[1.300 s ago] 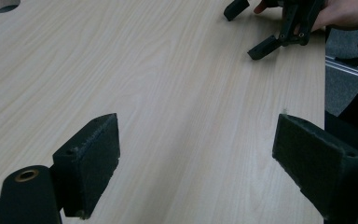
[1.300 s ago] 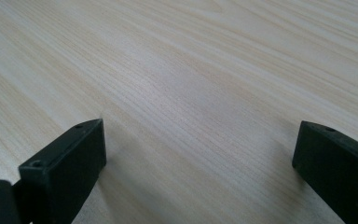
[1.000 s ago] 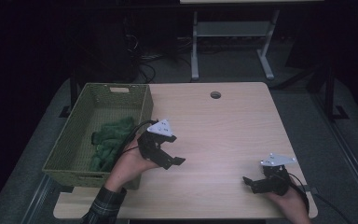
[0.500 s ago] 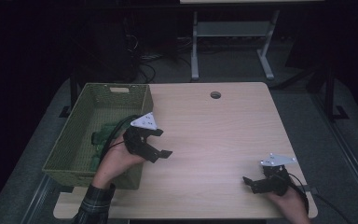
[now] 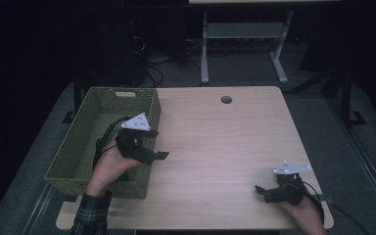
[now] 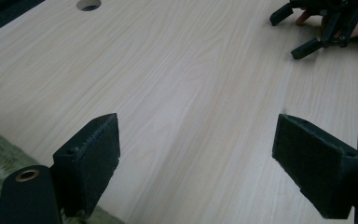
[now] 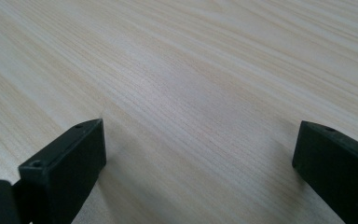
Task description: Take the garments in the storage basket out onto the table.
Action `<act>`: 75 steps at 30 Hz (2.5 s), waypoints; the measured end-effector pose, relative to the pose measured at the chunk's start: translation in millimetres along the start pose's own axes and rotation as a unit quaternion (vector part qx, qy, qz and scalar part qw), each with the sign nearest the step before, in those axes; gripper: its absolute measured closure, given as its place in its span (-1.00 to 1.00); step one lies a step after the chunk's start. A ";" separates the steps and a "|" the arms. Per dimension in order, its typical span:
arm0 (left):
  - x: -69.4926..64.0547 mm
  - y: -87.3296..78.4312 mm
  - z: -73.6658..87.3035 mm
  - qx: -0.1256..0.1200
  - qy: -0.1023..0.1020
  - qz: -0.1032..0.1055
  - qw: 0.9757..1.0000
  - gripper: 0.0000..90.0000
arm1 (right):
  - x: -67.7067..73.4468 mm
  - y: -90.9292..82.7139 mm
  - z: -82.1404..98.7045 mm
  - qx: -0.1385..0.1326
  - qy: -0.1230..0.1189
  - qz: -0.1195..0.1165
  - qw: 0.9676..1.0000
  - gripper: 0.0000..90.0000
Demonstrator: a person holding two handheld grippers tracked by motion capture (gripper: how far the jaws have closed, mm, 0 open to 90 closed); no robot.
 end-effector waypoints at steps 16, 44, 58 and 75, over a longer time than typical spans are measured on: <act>27.7 -29.5 18.8 -0.008 -0.029 -0.037 0.999 -0.67 | 0.0 0.0 0.0 0.000 0.000 0.000 1.000 -0.95; 78.6 -60.6 80.5 0.044 -0.070 -0.107 0.991 -0.12 | 0.0 0.0 0.1 0.000 0.000 0.000 1.000 -0.95; 98.6 -55.8 110.5 0.084 -0.090 -0.128 0.984 -0.08 | 0.1 -0.1 0.1 0.000 0.000 0.000 1.000 -0.95; 109.3 -35.9 138.2 0.130 -0.116 -0.112 0.978 -0.14 | 0.0 -0.1 0.1 0.000 0.000 0.000 1.000 -0.95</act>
Point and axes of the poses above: each handheld gripper's, and its own axes: y roughly forward along the jaws, z roughly out of its underside, x roughly to its left, the point moved 8 cm from there along y, roughly forward along the jaws
